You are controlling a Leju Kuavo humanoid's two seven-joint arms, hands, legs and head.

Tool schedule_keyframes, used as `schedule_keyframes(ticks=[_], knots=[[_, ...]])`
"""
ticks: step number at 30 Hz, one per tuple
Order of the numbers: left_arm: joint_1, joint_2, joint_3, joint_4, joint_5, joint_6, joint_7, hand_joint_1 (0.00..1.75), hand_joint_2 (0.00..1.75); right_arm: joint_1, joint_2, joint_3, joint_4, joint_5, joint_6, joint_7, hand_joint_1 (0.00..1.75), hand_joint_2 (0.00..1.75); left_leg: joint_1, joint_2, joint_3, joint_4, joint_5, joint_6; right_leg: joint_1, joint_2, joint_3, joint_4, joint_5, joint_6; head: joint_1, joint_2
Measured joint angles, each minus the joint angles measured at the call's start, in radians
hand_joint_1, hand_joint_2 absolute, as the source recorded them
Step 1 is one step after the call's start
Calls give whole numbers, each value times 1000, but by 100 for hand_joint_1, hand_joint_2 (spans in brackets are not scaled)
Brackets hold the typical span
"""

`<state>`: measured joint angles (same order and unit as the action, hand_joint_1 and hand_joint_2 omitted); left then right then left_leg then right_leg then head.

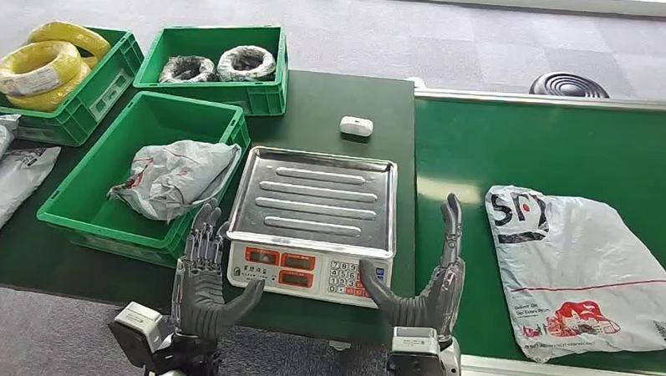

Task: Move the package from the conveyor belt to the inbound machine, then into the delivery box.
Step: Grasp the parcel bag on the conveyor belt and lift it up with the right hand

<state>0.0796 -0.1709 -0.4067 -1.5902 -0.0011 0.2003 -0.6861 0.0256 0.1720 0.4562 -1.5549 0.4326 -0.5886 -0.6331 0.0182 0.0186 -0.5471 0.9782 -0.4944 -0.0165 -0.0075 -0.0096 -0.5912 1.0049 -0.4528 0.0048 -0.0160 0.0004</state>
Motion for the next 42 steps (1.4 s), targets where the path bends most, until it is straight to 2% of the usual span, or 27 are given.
schedule_keyframes(ticks=[3,4,6,9,12,15,18,21,23,27,30,34,38,42], knots=[[0,0,0,1,0,-2,-1,0,175,-4,0,-1,0,38,-22,10,0,175,0,0,0,0,0,0,0,0,0,0,0,0,0,0],[-1,0,0,2,0,-4,-2,0,175,-8,1,-5,1,98,-43,24,0,175,0,0,0,0,0,0,0,0,0,0,0,0,0,0],[-5,0,0,7,2,-10,-4,0,175,-24,11,-38,1,301,-83,64,0,175,0,0,0,0,0,0,0,0,0,0,0,0,0,0],[-17,-4,-1,17,8,-19,-7,0,175,-93,40,-182,6,632,-98,149,0,175,0,0,0,0,1,0,0,0,1,0,0,0,0,0],[-20,-5,0,20,15,-21,-9,0,175,-215,34,-384,53,835,-99,289,0,175,0,-1,1,2,1,1,-1,0,2,0,1,2,0,0],[-19,-5,1,20,21,-22,-11,0,175,-335,-17,-565,164,967,-100,421,0,175,-1,-1,0,4,1,2,-1,0,3,0,2,3,0,0],[-17,-4,4,20,23,-26,-13,0,175,-445,-93,-679,326,1042,-101,511,0,175,-2,-1,0,4,1,3,-2,-1,3,0,3,4,0,0],[-15,-3,11,19,23,-31,-14,0,175,-553,-179,-717,544,1078,-70,551,0,175,-2,-1,-1,4,1,3,-3,-1,3,0,3,4,0,0],[-14,0,19,18,22,-35,-14,0,175,-617,-233,-699,684,1083,-6,570,0,175,-2,-2,-1,4,1,4,-3,-1,2,0,3,4,0,0],[-12,6,35,16,21,-42,-14,0,175,-708,-321,-631,896,1084,135,549,0,175,-2,-7,-2,4,2,4,-2,-6,2,0,3,4,-1,0],[-12,9,44,16,21,-43,-14,0,175,-745,-363,-603,992,1084,156,537,0,175,-2,-9,-4,4,3,5,-2,-8,1,0,3,5,0,0],[-12,11,49,15,21,-43,-14,0,175,-774,-392,-583,1065,1084,180,525,0,175,-2,-8,-4,4,3,5,-2,-8,1,0,3,5,0,0],[-11,12,53,13,19,-32,-14,0,175,-799,-411,-573,1129,1062,332,415,0,175,-3,-8,-4,4,3,5,-3,-8,1,0,3,5,0,0],[-3,21,59,4,21,-22,-14,0,175,-799,-422,-581,1176,982,490,307,0,175,-3,-8,-4,5,3,5,-3,-8,0,0,3,5,0,0]])
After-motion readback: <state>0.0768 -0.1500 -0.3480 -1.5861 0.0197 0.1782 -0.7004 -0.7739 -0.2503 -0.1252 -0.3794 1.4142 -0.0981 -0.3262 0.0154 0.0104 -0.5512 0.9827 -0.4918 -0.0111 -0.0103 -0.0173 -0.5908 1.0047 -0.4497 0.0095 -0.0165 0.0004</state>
